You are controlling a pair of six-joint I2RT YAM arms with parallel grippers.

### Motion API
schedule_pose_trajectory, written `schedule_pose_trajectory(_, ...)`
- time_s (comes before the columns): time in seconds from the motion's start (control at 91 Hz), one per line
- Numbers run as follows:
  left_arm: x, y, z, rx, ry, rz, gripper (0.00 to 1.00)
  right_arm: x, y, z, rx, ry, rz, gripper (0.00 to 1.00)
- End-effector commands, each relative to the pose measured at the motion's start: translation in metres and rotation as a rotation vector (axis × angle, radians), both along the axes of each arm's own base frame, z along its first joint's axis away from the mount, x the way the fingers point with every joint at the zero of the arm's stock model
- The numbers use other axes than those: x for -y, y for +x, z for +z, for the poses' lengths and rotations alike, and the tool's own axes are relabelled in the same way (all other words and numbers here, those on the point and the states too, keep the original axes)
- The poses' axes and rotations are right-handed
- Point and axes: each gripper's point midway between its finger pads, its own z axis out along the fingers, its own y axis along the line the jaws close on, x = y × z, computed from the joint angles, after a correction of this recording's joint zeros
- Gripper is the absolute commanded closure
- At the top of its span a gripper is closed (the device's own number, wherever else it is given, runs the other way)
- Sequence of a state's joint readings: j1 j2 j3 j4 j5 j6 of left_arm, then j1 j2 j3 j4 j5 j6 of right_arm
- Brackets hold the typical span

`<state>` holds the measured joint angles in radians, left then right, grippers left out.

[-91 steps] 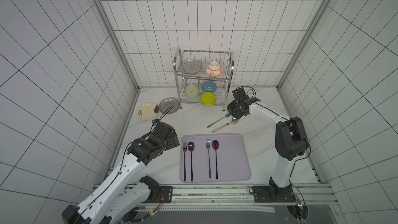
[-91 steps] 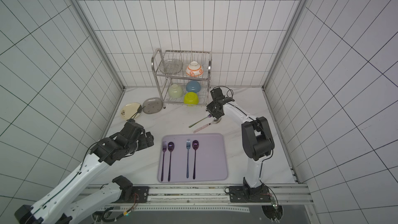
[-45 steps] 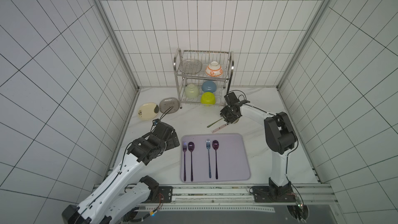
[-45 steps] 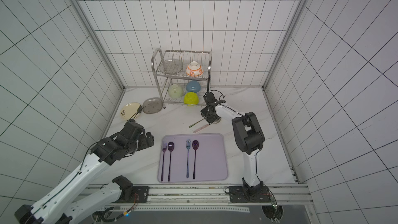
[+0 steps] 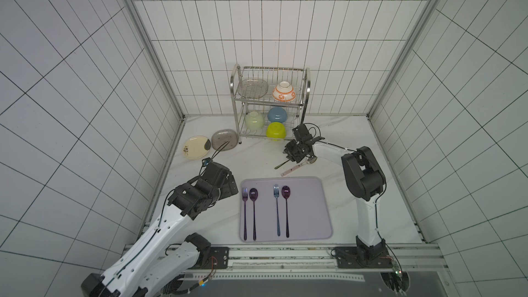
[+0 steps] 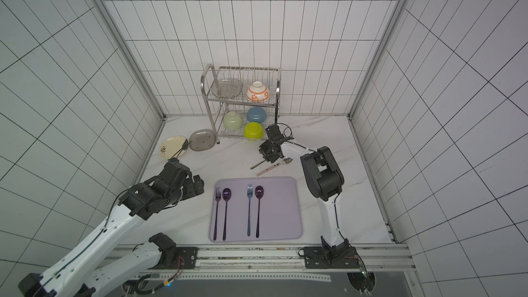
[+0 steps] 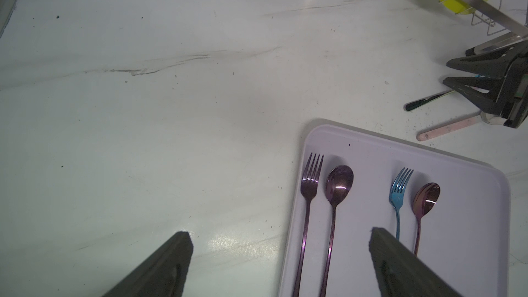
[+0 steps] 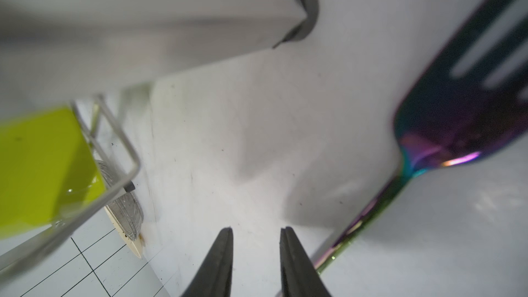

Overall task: Set the spoon and fork side by side
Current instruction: Move the fork to the center of the board.

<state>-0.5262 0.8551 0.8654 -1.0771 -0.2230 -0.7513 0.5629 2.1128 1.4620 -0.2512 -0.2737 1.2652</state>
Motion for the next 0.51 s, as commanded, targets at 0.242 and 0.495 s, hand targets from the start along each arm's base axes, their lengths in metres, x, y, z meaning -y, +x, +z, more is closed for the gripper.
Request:
schedule_pose_trajectory(0.242, -0.001, 0.002, 0.0, 0.014, 0.0, 0.002, 0.02, 0.057, -0.019, -0.035, -0.119, -0.117, 0.02, 0.69)
schedule_pose_trajectory(0.495, 0.001, 0.003, -0.002, 0.004, 0.004, -0.004, 0.02, 0.103, -0.014, -0.029, -0.111, -0.192, 0.012, 0.69)
